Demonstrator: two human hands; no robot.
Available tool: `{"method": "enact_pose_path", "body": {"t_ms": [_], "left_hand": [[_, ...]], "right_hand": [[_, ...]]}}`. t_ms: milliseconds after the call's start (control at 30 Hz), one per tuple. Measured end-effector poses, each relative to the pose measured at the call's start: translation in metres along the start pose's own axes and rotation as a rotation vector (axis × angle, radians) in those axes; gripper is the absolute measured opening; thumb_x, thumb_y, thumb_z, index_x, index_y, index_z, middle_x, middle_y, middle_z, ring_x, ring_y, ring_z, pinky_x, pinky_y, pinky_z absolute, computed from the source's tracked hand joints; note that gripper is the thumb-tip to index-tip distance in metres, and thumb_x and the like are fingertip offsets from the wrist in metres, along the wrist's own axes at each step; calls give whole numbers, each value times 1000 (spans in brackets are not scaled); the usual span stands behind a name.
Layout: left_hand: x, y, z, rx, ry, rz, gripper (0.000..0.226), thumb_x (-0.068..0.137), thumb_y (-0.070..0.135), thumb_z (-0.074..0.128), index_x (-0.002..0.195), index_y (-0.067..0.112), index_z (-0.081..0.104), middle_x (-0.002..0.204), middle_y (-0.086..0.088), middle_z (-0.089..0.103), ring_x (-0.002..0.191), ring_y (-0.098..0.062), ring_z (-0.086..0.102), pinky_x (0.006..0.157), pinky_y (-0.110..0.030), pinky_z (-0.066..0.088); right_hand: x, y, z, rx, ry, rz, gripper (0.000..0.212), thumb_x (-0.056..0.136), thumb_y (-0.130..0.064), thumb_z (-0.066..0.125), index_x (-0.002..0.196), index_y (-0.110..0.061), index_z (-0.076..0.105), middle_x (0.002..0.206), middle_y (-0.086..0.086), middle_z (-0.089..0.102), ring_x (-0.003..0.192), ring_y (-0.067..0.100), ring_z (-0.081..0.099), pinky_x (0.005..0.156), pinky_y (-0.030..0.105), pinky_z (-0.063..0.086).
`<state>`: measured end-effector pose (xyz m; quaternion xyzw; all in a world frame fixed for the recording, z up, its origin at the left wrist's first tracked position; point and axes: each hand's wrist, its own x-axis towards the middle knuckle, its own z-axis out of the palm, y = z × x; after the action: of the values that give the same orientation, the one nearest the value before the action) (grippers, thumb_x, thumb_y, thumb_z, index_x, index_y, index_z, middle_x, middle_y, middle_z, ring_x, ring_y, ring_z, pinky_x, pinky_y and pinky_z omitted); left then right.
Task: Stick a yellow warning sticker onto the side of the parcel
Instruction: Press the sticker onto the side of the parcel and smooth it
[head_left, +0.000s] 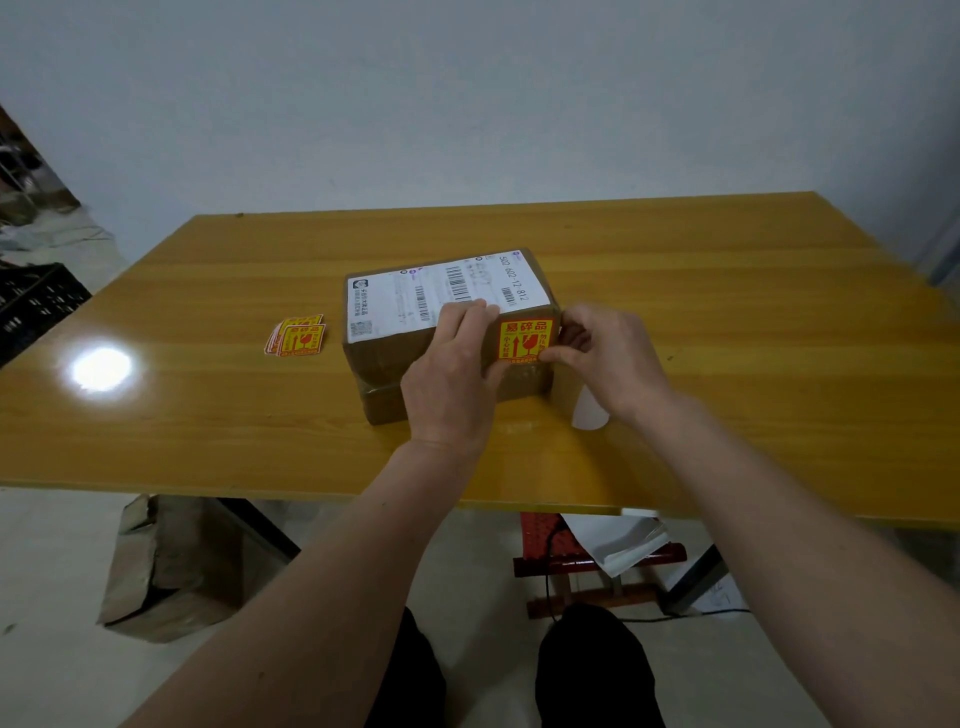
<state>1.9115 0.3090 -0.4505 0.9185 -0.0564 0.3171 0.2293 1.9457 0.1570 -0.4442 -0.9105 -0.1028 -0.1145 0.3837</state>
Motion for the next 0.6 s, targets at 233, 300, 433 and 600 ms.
{"method": "enact_pose_path", "body": {"t_ms": [233, 300, 433, 600], "left_hand": [[0, -2, -2, -22, -5, 15, 44, 71, 14, 77, 111, 17, 59, 114, 0, 60, 93, -20, 64, 56, -26, 46], [2, -5, -3, -29, -11, 37, 42, 71, 14, 77, 109, 17, 60, 113, 0, 60, 92, -20, 64, 56, -26, 46], [5, -8, -3, -20, -18, 52, 37, 74, 16, 75, 107, 17, 60, 110, -1, 61, 92, -19, 63, 56, -26, 47], [9, -2, -1, -55, 51, 3, 19, 81, 23, 69, 97, 14, 63, 101, -3, 63, 83, -20, 63, 53, -28, 47]], "right_hand": [[8, 1, -7, -66, -64, -31, 29, 73, -24, 78, 93, -6, 68, 86, 6, 67, 78, 22, 61, 68, 35, 49], [11, 1, -14, -2, -54, -27, 27, 75, -25, 77, 91, -4, 72, 87, 11, 71, 80, 25, 64, 72, 40, 53], [16, -10, -23, 113, 6, -42, 21, 80, -24, 72, 84, -3, 73, 73, 3, 67, 67, 17, 61, 64, 36, 54], [13, -12, -19, 153, 74, -13, 20, 81, -28, 71, 81, -7, 72, 72, 1, 65, 65, 14, 60, 61, 33, 53]]}}
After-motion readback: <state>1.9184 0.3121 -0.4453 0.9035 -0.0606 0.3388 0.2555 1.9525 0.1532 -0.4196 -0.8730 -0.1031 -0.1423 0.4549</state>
